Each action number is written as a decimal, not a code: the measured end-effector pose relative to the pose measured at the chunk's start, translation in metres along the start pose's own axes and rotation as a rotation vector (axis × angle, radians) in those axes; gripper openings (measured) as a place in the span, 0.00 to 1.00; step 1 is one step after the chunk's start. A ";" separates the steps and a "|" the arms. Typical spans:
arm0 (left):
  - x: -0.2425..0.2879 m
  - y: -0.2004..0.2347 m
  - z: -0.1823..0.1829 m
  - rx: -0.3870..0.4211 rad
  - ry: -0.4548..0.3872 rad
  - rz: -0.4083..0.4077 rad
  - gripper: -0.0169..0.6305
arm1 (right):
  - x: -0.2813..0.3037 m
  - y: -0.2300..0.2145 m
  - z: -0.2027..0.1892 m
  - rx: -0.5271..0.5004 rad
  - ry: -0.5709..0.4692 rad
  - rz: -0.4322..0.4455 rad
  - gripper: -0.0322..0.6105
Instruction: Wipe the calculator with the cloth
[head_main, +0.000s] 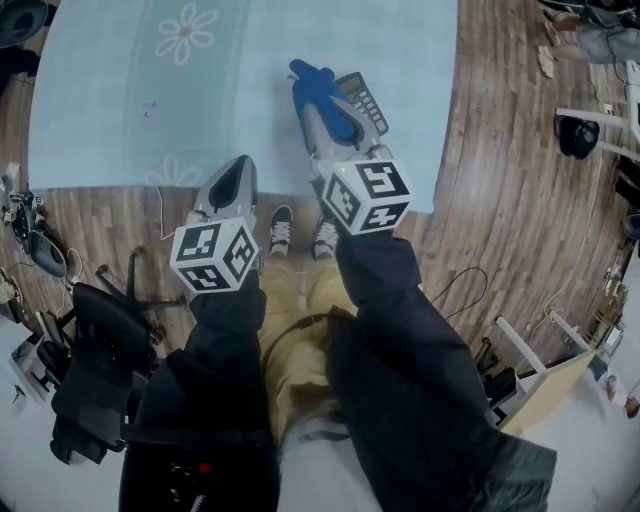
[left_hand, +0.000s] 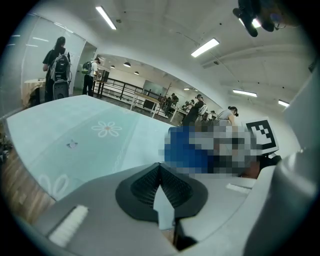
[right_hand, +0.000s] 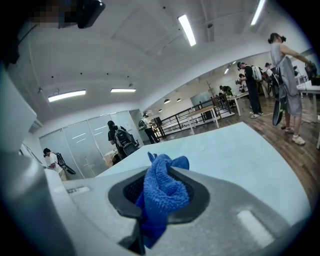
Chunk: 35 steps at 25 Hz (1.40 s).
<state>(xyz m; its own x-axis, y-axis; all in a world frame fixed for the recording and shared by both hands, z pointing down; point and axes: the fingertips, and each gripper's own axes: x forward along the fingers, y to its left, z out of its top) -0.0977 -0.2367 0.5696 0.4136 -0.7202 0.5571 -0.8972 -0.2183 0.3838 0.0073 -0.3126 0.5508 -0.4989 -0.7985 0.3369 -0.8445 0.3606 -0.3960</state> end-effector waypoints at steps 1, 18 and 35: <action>-0.002 -0.005 0.007 0.005 -0.015 -0.008 0.03 | -0.008 0.001 0.009 -0.003 -0.017 -0.007 0.14; -0.079 -0.129 0.158 0.136 -0.308 -0.202 0.03 | -0.174 0.039 0.161 -0.072 -0.275 -0.197 0.14; -0.164 -0.203 0.254 0.289 -0.562 -0.314 0.03 | -0.251 0.099 0.260 -0.256 -0.461 -0.168 0.14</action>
<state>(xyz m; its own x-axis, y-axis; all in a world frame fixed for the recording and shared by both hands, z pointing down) -0.0223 -0.2412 0.2135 0.5869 -0.8085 -0.0431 -0.7859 -0.5816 0.2101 0.0998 -0.2021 0.2049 -0.2644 -0.9629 -0.0542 -0.9543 0.2694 -0.1297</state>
